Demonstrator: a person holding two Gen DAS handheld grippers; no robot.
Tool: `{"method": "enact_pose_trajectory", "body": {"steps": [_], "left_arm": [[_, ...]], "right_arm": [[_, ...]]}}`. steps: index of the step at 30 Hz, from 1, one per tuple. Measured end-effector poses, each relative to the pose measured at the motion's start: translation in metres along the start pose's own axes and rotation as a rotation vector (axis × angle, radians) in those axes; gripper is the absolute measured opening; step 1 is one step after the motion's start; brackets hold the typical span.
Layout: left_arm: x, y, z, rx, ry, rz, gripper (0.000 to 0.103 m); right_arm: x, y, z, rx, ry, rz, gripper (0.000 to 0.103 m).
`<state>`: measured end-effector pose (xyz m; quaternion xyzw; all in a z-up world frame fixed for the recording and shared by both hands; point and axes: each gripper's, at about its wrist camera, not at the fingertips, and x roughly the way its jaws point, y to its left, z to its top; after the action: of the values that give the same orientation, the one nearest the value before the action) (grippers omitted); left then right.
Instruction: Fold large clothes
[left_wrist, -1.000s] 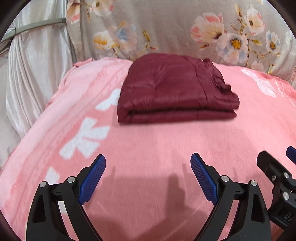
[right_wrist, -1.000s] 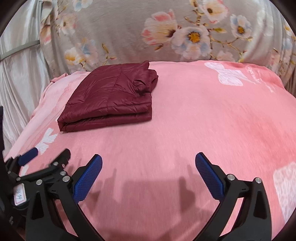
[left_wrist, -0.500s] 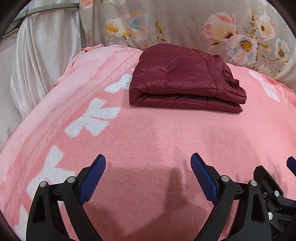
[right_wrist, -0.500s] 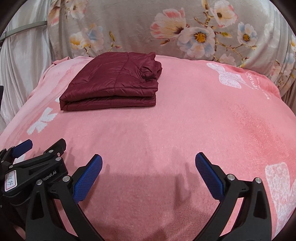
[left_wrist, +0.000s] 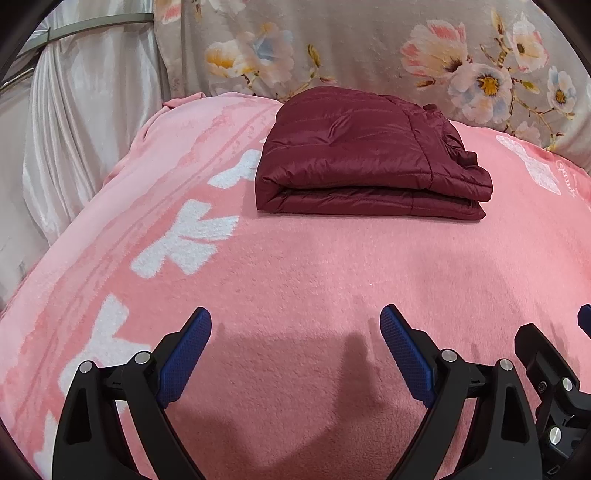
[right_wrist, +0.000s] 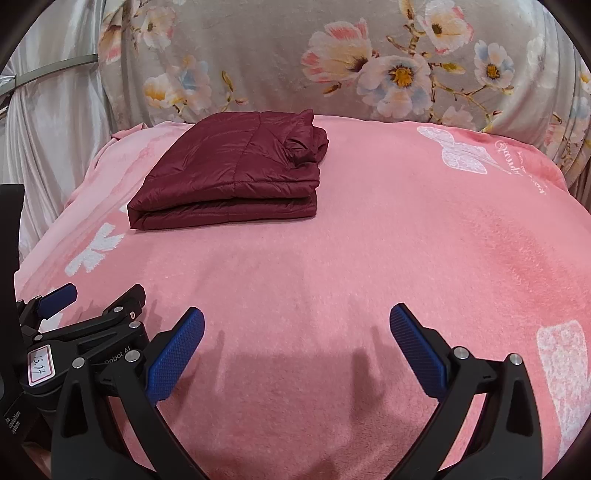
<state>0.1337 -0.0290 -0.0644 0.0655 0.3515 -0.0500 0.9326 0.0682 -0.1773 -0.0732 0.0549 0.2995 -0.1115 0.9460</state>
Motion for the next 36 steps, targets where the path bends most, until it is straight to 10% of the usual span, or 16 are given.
{"method": "enact_pose_trajectory", "body": {"steps": [36], "left_arm": [[-0.0047,0.0001,-0.0012,-0.001,-0.018,0.059,0.090]], "right_arm": [[0.0018,-0.0018,0.0002,-0.011,0.014,-0.055,0.098]]}}
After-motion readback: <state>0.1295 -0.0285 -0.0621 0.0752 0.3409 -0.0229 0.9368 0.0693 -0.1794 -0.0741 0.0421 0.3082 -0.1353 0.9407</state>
